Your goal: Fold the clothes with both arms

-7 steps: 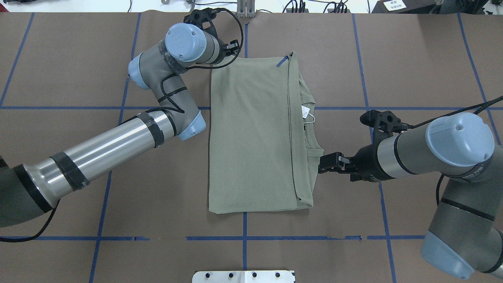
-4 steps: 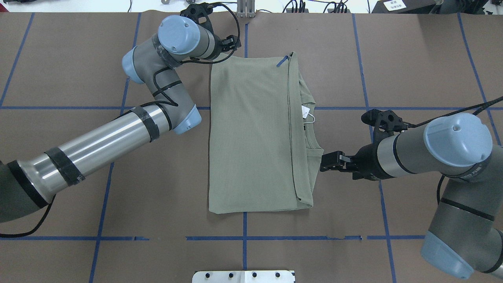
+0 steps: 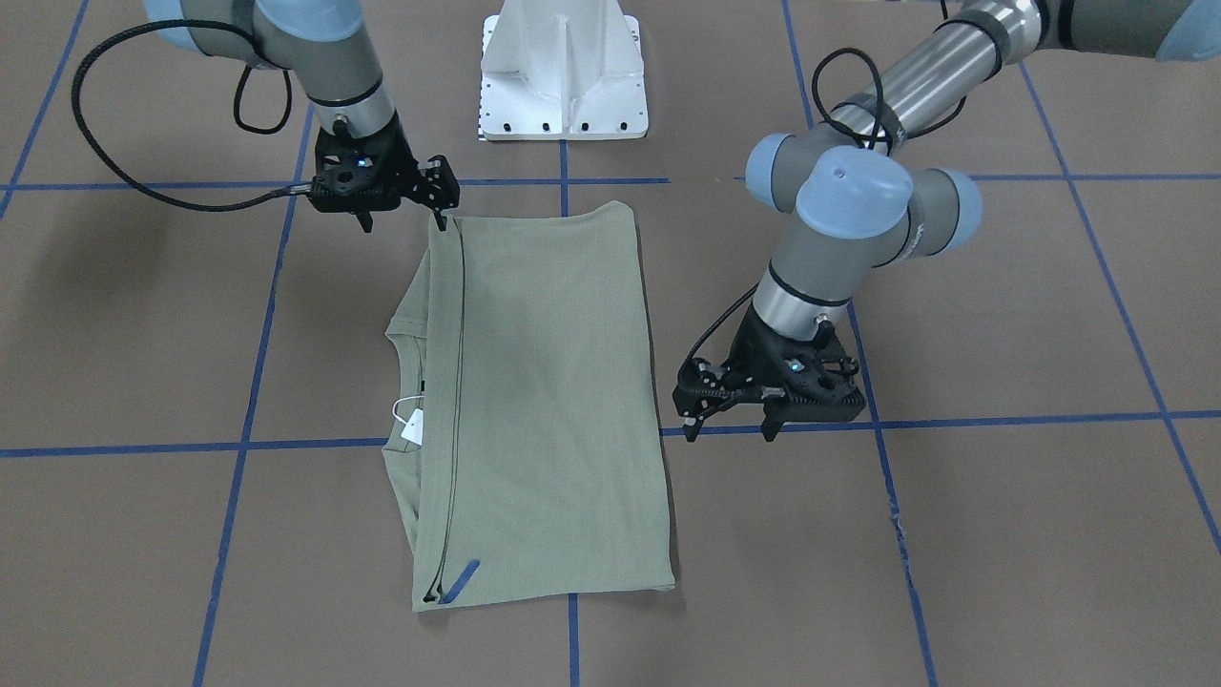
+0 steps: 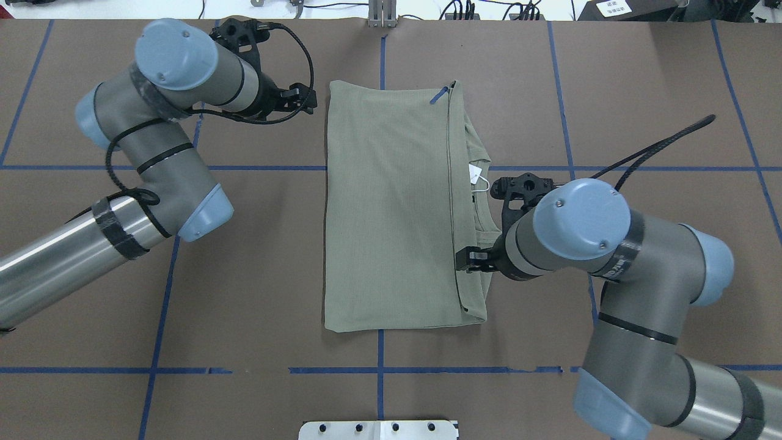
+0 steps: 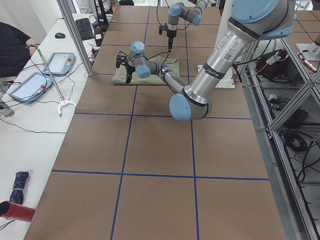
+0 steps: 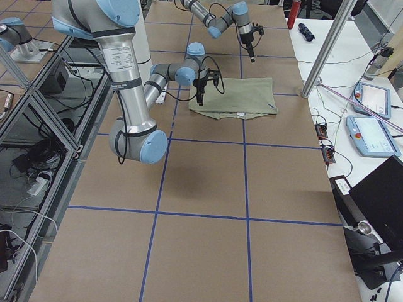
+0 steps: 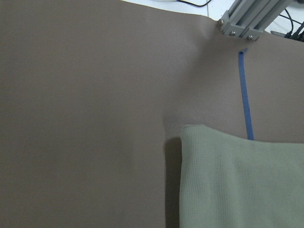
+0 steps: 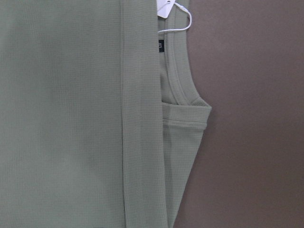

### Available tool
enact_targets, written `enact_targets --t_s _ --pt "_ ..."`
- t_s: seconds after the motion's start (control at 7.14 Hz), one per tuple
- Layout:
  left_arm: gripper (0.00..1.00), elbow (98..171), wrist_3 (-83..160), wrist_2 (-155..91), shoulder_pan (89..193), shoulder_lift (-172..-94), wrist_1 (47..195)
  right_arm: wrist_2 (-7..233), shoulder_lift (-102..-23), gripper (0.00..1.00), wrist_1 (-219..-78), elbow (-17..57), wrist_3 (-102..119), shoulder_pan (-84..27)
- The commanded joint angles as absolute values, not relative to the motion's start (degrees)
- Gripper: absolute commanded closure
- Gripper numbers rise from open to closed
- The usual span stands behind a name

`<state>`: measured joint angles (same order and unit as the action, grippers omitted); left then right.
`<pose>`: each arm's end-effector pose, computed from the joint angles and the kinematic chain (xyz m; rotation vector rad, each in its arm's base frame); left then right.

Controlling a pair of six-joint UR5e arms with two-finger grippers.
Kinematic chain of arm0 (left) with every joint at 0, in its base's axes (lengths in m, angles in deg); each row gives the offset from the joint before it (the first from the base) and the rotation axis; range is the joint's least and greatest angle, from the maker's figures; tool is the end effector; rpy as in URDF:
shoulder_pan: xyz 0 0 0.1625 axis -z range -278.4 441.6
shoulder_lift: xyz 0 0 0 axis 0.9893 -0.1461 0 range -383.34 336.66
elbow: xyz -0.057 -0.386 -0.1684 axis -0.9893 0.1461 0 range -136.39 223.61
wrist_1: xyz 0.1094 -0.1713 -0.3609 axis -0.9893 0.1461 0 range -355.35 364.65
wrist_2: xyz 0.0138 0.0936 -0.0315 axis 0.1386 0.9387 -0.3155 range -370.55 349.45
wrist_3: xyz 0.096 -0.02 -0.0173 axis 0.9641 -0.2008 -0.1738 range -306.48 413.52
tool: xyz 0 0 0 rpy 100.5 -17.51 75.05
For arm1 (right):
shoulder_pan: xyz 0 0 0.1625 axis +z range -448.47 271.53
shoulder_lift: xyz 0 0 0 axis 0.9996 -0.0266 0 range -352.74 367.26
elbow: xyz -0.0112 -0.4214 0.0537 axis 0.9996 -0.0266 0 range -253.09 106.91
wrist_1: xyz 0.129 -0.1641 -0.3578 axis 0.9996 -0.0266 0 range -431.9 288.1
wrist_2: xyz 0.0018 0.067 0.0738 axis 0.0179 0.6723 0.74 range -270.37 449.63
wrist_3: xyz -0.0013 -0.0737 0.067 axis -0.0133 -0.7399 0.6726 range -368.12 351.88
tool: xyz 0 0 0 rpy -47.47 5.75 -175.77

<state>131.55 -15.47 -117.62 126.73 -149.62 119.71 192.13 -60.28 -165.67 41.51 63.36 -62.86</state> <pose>0.4261 -0.5755 0.2475 0.3337 1.0094 -0.2267 -0.4646 -0.3467 0.2705 0.0903 -0.7754 0.0351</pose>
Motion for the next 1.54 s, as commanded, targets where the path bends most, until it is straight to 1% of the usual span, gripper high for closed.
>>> enact_targets --t_s 0.0,0.14,0.28,1.4 --pt "0.0 146.83 -15.47 -118.39 125.82 -146.22 106.75 190.0 -55.86 0.0 -168.23 35.92 60.98 -65.97" --pt "0.0 148.97 -15.56 -118.92 124.51 -145.6 105.65 190.0 -54.98 0.0 -168.23 34.15 56.79 -66.41" --pt "0.0 148.73 -15.65 -118.83 123.97 -145.34 105.72 190.09 -54.88 0.0 -168.23 33.18 55.09 -66.76" --pt "0.0 148.38 -16.26 -118.92 122.47 -144.72 106.34 190.79 -56.28 0.0 -171.04 32.91 52.79 -68.17"
